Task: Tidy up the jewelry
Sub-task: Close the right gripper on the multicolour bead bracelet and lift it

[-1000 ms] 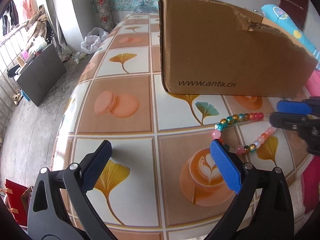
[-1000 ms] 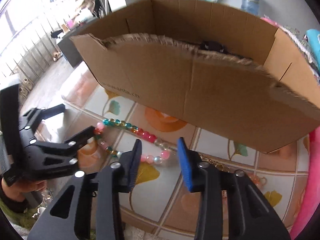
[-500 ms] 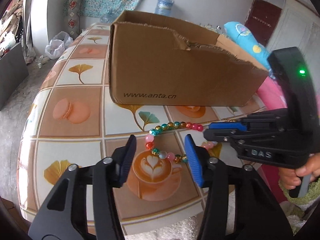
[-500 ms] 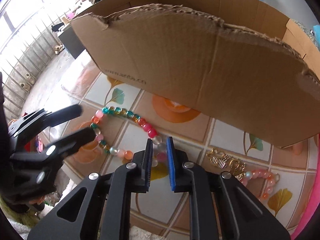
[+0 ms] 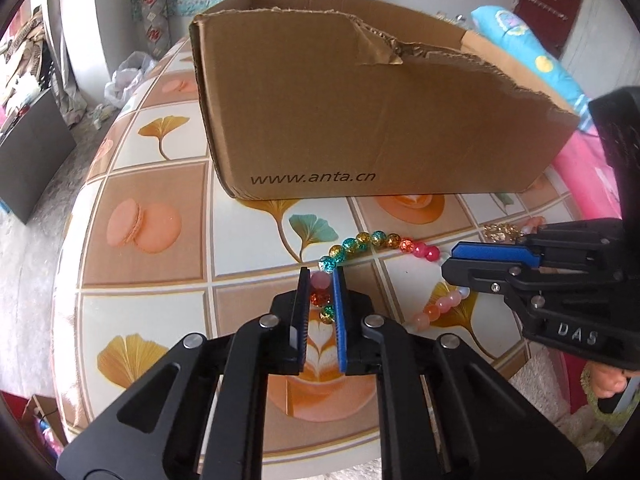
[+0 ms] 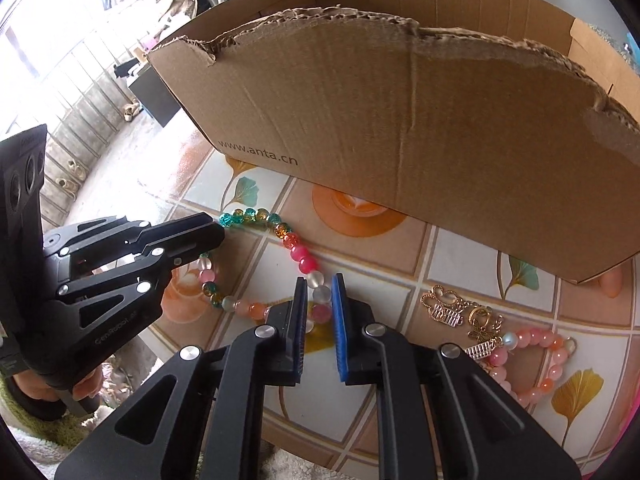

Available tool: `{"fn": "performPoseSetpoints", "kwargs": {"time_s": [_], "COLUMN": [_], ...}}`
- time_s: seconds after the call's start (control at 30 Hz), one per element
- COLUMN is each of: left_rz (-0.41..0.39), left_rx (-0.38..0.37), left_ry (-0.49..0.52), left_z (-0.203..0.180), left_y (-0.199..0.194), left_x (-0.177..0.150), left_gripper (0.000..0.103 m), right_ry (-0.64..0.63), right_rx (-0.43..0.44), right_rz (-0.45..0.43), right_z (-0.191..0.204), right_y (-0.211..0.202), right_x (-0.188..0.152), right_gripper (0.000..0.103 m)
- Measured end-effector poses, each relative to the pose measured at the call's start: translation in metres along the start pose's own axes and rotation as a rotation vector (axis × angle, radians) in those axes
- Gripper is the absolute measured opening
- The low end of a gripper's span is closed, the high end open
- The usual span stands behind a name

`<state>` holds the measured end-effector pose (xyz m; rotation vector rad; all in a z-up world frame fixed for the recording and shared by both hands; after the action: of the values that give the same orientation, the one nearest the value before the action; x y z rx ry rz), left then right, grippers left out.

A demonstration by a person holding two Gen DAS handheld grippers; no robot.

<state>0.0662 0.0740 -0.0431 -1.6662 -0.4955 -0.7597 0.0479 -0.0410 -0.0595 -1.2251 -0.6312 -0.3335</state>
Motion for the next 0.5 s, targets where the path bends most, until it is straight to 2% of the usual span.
{"fn": "performPoseSetpoints", "kwargs": {"time_s": [0.17,0.5], "left_rz": [0.052,0.07], "left_rx": [0.052,0.084], "left_ry": [0.008,0.026], "left_z": [-0.006,-0.014], "left_y": [0.007,0.01], "left_x": [0.008,0.013], "left_gripper": [0.011,0.011], "right_ry": [0.006,0.001], "right_rx": [0.011,0.004], "right_rz": [0.004,0.008], "right_z": [-0.013,-0.016], "right_y": [-0.003,-0.005], "right_x": [0.002,0.008], "right_gripper": [0.013,0.013]}}
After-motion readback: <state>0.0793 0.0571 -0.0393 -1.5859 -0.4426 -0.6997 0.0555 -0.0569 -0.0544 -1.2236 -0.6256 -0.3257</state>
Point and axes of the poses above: each gripper's, at about its wrist camera, not at the fingertips, and y roughly the way its jaws point, z to its left, x to its top, the point moved 2 cm from there along y, roughly the way its jaws point, and after that the axes turned 11 degrees about -z, right-handed, at the moved point
